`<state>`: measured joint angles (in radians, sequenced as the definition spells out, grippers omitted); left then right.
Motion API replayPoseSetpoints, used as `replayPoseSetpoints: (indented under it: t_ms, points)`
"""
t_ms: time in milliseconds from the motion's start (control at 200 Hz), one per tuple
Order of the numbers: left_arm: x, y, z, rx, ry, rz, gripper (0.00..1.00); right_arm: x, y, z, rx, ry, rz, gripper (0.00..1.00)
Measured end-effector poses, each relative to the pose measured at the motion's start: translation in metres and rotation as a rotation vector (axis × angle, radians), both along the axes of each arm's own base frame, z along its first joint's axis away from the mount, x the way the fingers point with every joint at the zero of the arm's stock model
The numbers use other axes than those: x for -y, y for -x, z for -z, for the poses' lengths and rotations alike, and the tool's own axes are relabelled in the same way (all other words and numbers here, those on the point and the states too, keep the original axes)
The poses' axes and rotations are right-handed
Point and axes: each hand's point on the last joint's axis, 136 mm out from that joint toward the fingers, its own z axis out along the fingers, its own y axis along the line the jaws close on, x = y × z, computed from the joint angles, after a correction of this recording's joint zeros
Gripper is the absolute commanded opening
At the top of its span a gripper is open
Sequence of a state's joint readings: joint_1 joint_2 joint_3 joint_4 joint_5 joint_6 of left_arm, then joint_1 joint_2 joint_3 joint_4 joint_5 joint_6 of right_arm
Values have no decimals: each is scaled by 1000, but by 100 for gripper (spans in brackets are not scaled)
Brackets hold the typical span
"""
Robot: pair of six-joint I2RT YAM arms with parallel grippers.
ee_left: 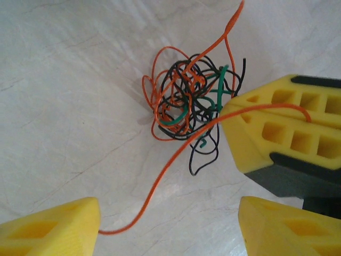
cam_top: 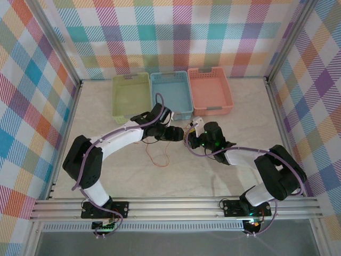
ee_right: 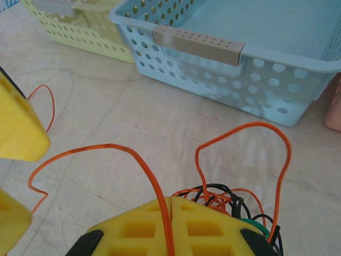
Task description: Untangle the cables
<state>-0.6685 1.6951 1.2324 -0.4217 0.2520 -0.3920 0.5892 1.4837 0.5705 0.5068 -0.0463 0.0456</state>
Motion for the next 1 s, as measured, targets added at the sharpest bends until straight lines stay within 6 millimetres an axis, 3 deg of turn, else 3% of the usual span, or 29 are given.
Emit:
replayPoseSetpoints:
  t_ms: [140, 360, 585, 850, 1000]
  points:
    - [7, -12, 8, -7, -10, 4, 46, 0, 0, 0, 0, 0, 0, 10]
    - [4, -10, 30, -44, -52, 12, 0, 0, 0, 0, 0, 0, 0, 10]
    - [-10, 1, 22, -8, -57, -8, 0, 0, 0, 0, 0, 2, 3, 13]
    - [-33, 24, -34, 109, 27, -35, 0, 3, -1, 2, -2, 12, 17, 17]
    - [-48, 40, -53, 154, 59, -54, 0, 3, -1, 3, -5, 14, 18, 19]
